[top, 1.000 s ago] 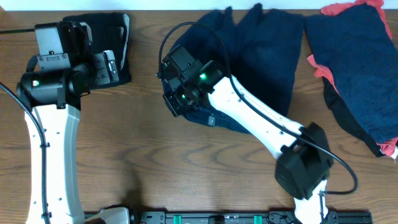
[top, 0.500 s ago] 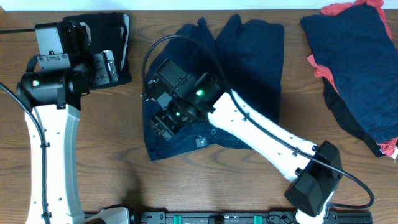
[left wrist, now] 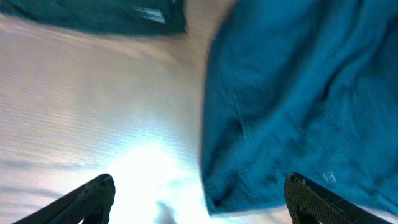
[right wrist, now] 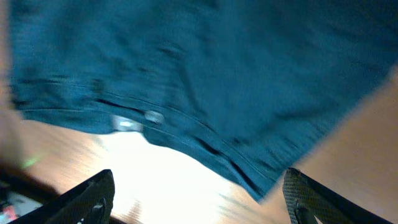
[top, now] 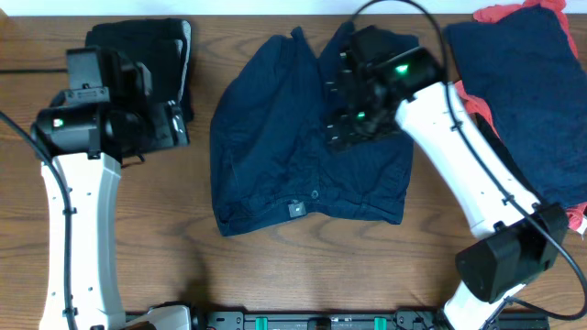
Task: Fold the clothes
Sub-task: 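Grasp the near hem of the navy shorts with both grippers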
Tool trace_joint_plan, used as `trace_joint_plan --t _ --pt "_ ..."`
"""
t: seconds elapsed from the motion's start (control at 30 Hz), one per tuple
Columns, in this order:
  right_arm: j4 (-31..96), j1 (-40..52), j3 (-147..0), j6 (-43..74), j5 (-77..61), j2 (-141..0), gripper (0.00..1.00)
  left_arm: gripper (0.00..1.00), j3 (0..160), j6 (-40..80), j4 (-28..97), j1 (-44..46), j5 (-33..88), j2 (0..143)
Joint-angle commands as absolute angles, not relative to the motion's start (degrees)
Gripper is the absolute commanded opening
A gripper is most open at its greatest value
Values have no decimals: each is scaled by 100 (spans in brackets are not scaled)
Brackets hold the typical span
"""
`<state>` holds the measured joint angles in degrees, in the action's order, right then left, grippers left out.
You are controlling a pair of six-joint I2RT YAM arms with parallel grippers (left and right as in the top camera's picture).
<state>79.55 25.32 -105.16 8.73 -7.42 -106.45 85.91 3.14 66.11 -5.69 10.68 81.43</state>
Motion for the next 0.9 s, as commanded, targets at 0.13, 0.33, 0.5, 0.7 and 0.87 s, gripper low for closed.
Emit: trace_joint_plan --t 0.13,0.33,0.5,0.7,0.87 --pt "8215 1988 -10079 1273 -316 -10556 85 88 7684 526 6573 -5 1542 8145" --pt "7826 1903 -8930 1798 -318 -10541 82 88 6858 1219 6300 515 1046 8143" --pt "7225 1903 -7946 1994 -349 -10366 81 86 6340 1413 6139 899 937 8145" --pt "6600 1903 -7030 2200 -392 -10018 79 79 5448 2058 5478 1048 937 8145" --pt "5743 1914 -6254 2453 -388 -9896 73 58 4797 2506 4720 1048 738 8145"
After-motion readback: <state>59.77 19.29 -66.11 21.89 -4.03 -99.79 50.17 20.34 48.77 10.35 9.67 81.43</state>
